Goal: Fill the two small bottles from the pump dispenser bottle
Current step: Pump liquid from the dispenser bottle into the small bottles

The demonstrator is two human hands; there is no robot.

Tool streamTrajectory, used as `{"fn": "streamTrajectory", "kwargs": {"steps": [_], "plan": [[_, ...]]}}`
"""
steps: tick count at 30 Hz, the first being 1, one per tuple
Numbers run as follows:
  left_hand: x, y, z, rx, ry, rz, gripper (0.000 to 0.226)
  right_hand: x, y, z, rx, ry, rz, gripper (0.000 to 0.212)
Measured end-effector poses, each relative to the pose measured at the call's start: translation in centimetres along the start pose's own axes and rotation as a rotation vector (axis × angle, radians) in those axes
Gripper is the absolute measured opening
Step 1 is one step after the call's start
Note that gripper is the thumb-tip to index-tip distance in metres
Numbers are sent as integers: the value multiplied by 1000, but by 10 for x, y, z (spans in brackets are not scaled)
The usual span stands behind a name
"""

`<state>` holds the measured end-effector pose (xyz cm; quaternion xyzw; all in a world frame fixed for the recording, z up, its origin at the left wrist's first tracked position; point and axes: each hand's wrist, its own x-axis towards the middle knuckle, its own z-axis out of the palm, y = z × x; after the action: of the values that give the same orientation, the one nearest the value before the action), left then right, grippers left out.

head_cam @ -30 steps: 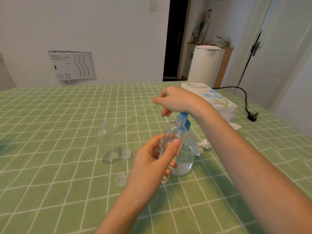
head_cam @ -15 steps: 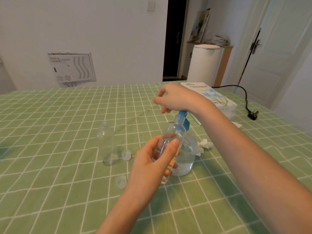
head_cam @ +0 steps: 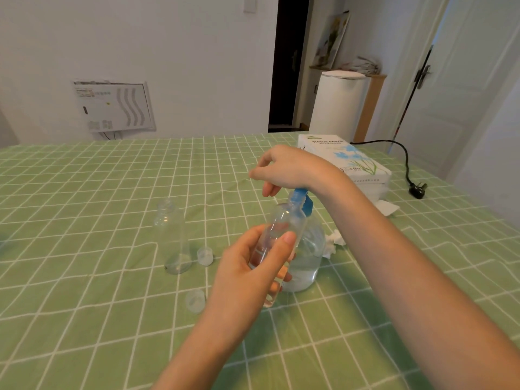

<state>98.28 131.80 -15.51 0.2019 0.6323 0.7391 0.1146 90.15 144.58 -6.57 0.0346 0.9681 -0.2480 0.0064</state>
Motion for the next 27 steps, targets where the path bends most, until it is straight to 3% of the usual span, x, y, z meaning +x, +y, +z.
{"fn": "streamTrajectory", "kwargs": {"steps": [9,16,27], "plan": [[0,-2,-1,0,12,-4,26,0,2,4,-15,6,0,33],[1,3,1,-20,4,21,39,1,-5,-8,-53,53,-40,33],[1,2,0,-35,13,10,40,0,-2,-2,-38,-19,-16,37]]}}
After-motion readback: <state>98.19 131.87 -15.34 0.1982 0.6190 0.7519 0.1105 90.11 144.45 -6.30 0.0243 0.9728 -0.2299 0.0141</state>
